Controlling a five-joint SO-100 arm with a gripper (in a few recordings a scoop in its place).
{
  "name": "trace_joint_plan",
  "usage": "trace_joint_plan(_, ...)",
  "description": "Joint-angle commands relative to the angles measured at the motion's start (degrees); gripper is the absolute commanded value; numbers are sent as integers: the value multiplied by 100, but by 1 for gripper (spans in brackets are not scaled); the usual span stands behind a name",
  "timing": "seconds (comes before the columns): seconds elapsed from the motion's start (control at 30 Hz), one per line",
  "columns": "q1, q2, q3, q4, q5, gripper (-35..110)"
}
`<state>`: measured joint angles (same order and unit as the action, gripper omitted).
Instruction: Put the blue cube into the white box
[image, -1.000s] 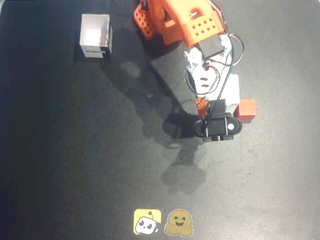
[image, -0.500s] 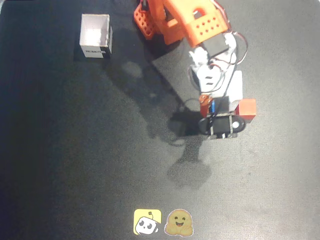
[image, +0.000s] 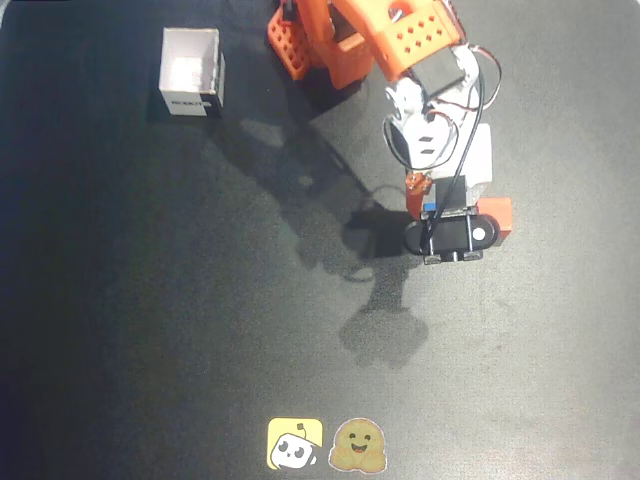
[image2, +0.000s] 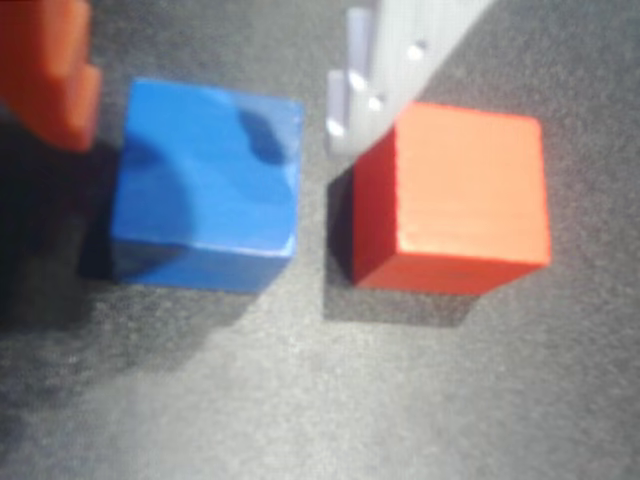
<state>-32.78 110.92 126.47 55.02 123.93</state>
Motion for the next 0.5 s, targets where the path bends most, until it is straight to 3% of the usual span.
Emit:
trace_joint_plan(0.0, -97, 18, -53, -9, 44, 19)
trace_joint_plan(0.47, -246, -299, -35, -132, 149, 21)
